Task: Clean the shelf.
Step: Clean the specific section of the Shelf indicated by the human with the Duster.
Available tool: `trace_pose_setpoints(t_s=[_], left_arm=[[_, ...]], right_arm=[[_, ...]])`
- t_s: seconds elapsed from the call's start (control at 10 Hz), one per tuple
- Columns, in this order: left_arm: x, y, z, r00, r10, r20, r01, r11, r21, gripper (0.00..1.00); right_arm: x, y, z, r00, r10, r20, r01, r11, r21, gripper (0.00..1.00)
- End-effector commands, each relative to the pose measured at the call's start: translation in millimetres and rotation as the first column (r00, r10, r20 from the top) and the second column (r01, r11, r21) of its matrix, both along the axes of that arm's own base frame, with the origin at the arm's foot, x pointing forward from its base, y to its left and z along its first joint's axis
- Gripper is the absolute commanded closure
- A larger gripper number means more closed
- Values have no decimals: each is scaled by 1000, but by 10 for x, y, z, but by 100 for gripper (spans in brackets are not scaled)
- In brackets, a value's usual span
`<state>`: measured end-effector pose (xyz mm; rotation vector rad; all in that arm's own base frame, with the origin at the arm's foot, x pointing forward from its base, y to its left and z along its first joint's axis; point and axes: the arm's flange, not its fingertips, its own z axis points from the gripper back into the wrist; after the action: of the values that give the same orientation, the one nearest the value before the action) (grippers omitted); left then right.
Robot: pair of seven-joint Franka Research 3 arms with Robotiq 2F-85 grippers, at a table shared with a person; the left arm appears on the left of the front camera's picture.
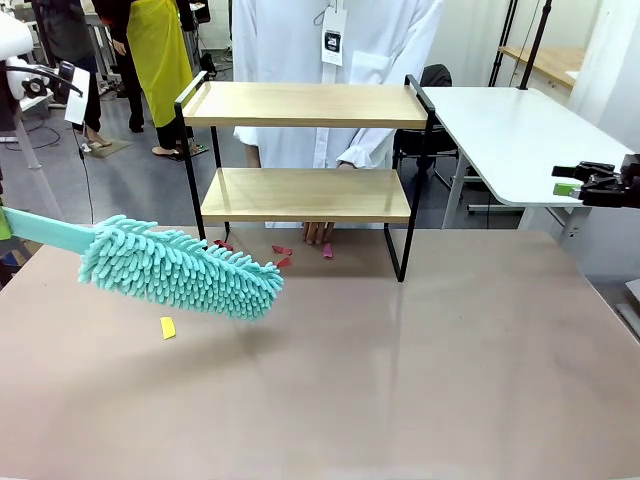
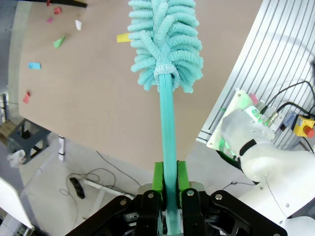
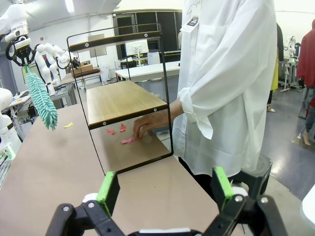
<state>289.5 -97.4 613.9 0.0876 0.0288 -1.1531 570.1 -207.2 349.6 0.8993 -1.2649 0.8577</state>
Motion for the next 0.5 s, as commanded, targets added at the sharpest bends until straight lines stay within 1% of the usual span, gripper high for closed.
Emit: trace_pose_setpoints(t_s=[0.0, 0.1, 0.2, 0.4], left_arm=[[0, 0, 0, 1000, 0, 0, 0, 1000, 0, 87], [-10, -59, -75, 999, 27, -31, -29, 998, -53, 87], [-20, -172, -180, 999, 22, -35, -26, 993, -116, 87], [-61, -381, -342, 997, 81, -4, -80, 969, -233, 87]], right_arm=[[5, 27, 24, 1000, 2, 3, -2, 1000, -2, 0], [5, 27, 24, 1000, 2, 3, -2, 1000, -2, 0], [5, 27, 24, 1000, 2, 3, -2, 1000, -2, 0], [5, 27, 24, 1000, 2, 3, -2, 1000, -2, 0]])
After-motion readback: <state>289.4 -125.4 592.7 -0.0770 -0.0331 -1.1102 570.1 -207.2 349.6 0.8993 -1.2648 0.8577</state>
